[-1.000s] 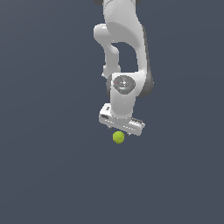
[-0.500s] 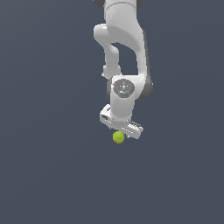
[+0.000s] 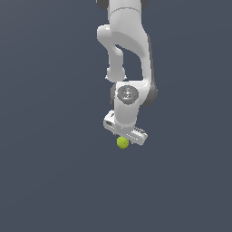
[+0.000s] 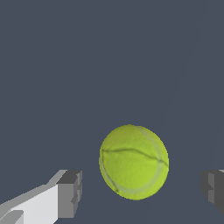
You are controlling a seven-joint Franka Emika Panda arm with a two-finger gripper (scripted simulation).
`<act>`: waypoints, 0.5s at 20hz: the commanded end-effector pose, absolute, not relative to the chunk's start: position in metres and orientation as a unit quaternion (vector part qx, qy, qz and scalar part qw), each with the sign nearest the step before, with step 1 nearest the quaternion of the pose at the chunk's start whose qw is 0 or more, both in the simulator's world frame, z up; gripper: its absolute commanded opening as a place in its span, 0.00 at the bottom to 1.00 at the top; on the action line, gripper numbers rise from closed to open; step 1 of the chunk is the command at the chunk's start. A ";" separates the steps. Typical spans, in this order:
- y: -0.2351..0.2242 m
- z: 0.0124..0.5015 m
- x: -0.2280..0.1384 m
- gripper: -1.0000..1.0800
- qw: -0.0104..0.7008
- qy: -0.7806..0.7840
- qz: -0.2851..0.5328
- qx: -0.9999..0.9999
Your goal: Pick up the object and move it to a goal position.
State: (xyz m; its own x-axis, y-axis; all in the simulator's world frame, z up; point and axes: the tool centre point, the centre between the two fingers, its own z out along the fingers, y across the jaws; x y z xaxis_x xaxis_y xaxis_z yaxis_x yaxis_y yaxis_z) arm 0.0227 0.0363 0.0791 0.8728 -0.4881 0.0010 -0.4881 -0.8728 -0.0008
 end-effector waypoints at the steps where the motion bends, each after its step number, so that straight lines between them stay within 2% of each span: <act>1: 0.036 0.066 0.022 0.96 0.000 0.253 0.000 -0.968; 10: 0.036 0.041 0.022 0.96 0.000 0.254 0.000 -0.967</act>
